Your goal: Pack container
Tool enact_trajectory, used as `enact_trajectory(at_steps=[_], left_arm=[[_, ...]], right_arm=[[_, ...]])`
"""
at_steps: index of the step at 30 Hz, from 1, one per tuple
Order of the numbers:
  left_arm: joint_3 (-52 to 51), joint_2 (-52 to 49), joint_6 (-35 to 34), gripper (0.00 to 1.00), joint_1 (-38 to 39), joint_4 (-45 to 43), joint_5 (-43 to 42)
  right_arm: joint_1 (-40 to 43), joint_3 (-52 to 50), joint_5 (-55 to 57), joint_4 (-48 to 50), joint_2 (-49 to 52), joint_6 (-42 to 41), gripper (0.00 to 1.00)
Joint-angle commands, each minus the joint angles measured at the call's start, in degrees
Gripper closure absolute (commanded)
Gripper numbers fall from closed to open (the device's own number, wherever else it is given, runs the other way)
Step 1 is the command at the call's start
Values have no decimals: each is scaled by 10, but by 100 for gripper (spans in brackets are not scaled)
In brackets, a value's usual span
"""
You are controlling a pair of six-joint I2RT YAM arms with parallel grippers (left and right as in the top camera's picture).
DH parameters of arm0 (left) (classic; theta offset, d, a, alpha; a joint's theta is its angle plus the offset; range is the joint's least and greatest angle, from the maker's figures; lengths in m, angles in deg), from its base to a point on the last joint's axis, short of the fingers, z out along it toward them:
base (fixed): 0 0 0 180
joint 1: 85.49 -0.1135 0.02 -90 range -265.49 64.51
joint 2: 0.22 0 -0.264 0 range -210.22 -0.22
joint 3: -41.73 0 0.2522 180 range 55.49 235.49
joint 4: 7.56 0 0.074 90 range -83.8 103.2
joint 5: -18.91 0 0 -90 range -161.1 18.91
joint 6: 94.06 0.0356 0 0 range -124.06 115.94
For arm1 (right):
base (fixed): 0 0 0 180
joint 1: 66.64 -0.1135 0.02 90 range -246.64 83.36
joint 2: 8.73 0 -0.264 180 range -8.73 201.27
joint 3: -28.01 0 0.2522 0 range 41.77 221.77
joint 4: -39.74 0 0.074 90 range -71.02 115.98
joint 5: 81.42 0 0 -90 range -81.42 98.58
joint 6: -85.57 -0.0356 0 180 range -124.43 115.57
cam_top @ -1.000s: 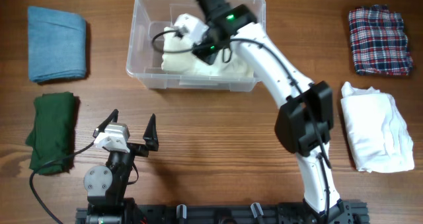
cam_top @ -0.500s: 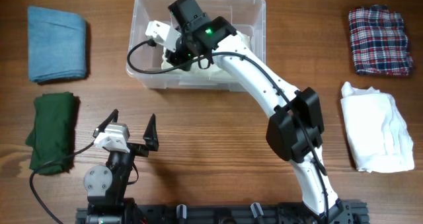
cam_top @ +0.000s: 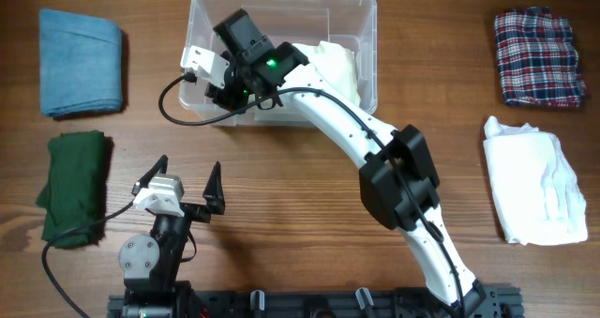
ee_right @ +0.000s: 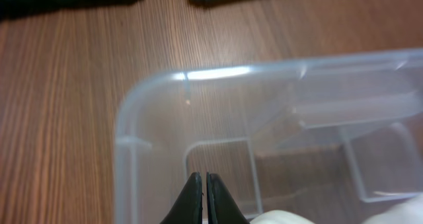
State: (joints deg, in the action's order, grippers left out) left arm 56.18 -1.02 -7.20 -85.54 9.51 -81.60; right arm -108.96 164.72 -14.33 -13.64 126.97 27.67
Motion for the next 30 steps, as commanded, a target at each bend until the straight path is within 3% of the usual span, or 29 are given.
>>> enact_trajectory(at_steps=[1, 16, 30], left_arm=[[-4, 4, -3, 0, 3, 2, 5], [-3, 4, -3, 0, 3, 2, 5], [-4, 4, -3, 0, 3, 2, 5]], right_arm=[[2, 11, -1, 9, 22, -10, 96], [31, 11, 113, -66, 27, -6, 96], [77, 11, 131, -143, 27, 14, 96]])
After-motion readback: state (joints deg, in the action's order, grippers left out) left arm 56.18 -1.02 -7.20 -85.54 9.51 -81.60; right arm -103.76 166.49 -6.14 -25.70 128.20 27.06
